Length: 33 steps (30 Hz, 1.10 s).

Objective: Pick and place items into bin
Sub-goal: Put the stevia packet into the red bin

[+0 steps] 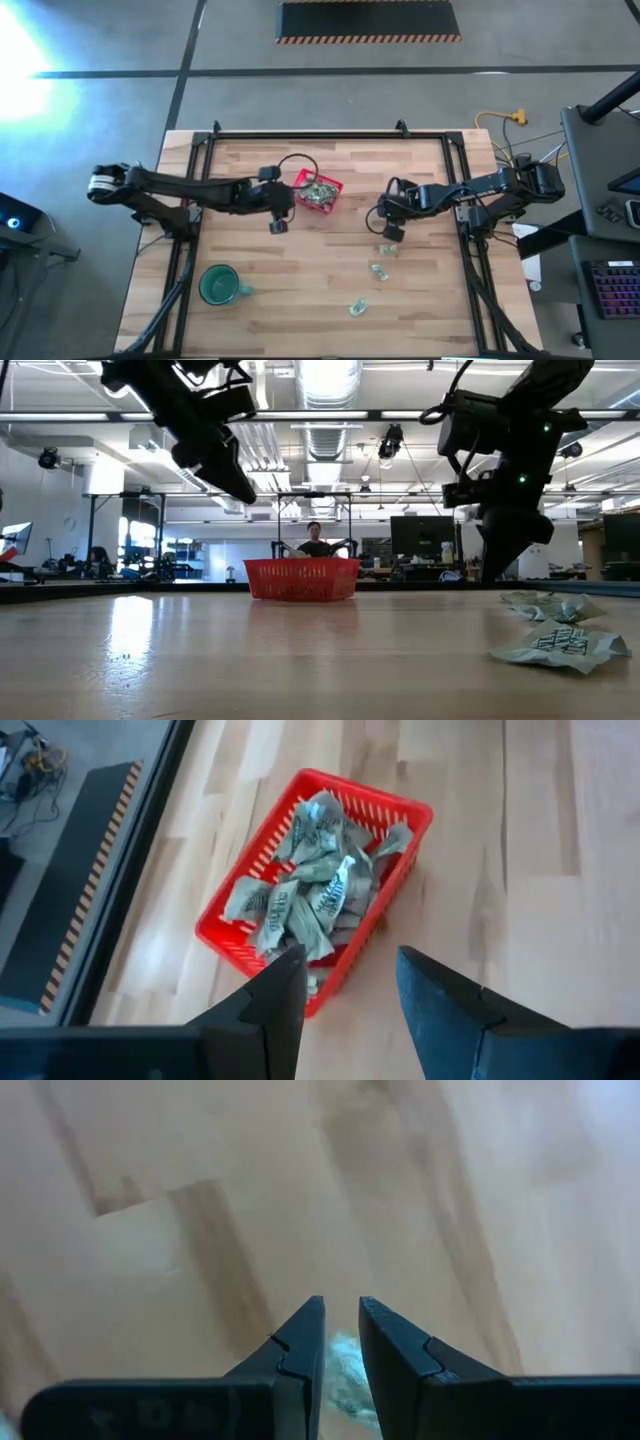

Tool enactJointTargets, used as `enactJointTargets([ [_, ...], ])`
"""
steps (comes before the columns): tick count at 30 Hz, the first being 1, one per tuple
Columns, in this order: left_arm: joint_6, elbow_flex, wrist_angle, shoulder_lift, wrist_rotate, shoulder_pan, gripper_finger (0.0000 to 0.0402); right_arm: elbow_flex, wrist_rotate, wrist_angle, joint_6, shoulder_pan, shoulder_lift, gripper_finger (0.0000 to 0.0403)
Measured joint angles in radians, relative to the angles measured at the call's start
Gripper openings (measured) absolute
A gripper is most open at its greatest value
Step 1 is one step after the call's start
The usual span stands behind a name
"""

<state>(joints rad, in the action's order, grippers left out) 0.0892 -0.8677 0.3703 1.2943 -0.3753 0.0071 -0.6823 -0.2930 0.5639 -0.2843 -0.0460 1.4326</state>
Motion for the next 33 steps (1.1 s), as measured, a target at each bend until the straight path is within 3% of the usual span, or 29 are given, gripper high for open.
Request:
enactJointTargets([
  [5, -0.057, 0.050, -0.011, -0.048, 0.000, -0.003, 0.0141, 0.000, -0.023, 0.008, -0.020, 0.000, 0.000, 0.0071],
  [20, -0.083, 0.104, -0.058, -0.095, 0.000, -0.003, 0.0141, 0.042, -0.023, 0.019, -0.118, -0.003, 0.001, 0.0182],
  [33, -0.085, 0.105, -0.091, -0.088, 0.003, -0.003, 0.0141, 0.071, 0.002, 0.039, -0.241, -0.057, 0.001, 0.0180],
])
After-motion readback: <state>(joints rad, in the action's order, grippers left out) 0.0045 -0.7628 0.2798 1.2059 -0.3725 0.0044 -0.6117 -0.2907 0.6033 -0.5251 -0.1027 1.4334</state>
